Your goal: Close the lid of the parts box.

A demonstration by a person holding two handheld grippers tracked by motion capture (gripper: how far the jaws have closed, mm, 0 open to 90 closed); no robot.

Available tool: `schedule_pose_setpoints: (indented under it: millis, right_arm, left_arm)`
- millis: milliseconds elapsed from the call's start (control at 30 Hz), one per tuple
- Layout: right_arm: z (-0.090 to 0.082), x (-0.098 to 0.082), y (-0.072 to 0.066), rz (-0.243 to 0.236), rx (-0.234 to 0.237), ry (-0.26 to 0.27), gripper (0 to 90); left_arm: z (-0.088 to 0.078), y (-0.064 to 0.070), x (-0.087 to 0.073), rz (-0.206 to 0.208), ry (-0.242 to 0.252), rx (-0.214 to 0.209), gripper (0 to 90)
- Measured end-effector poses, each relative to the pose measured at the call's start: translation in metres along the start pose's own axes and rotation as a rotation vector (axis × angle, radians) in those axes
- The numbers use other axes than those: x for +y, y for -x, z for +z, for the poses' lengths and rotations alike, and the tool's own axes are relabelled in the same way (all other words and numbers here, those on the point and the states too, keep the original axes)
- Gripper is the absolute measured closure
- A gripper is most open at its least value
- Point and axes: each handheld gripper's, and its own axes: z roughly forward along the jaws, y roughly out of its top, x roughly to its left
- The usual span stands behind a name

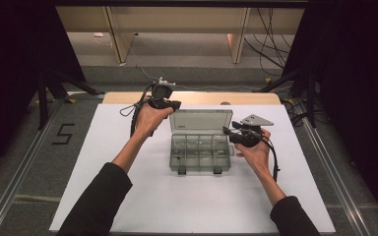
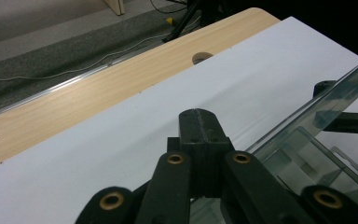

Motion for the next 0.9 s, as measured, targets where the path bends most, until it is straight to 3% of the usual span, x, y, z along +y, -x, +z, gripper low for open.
schedule_pose_setpoints:
  millis: [100,167,200,233,267,333,467,533,633,667,900]
  right_arm:
    - [-0.012,0.005,-0.006,-0.003,0.016,0.005,45.0]
    - [-0.019,0.009,-0.011,-0.011,0.035,0.003,42.9]
    - [-0.021,0.01,-0.012,-0.03,0.033,0.013,41.8]
    - [-0.024,0.011,-0.015,-0.012,0.044,0.01,41.2]
    - [-0.027,0.013,-0.015,-0.028,0.046,0.023,40.2]
    - [-0.033,0.017,-0.019,-0.007,0.059,0.021,37.7]
    - [-0.043,0.02,-0.02,-0.022,0.068,0.011,32.5]
    - [-0.047,0.02,-0.021,-0.006,0.087,0.014,31.9]
    - [-0.051,0.021,-0.023,-0.026,0.097,0.029,26.6]
    - [-0.053,0.022,-0.025,-0.027,0.102,0.009,25.7]
    - [-0.064,0.026,-0.035,-0.041,0.125,0.027,21.4]
  left_arm:
    - [-0.005,0.004,-0.004,0.0,0.015,-0.016,89.7]
    - [-0.008,0.006,-0.007,-0.026,0.042,-0.038,89.7]
    - [-0.009,0.008,-0.008,-0.048,0.034,-0.029,89.7]
    - [-0.01,0.008,-0.009,-0.028,0.035,-0.034,89.7]
    - [-0.01,0.008,-0.011,-0.026,0.041,-0.041,89.7]
    - [-0.012,0.01,-0.013,-0.021,0.051,-0.06,89.7]
    - [-0.014,0.012,-0.018,-0.006,0.054,-0.072,89.7]
    - [-0.015,0.014,-0.021,-0.014,0.055,-0.081,89.7]
    - [-0.016,0.014,-0.026,-0.031,0.063,-0.099,89.7]
    - [-0.016,0.015,-0.027,-0.026,0.062,-0.101,89.7]
    - [-0.016,0.017,-0.04,-0.025,0.056,-0.125,89.7]
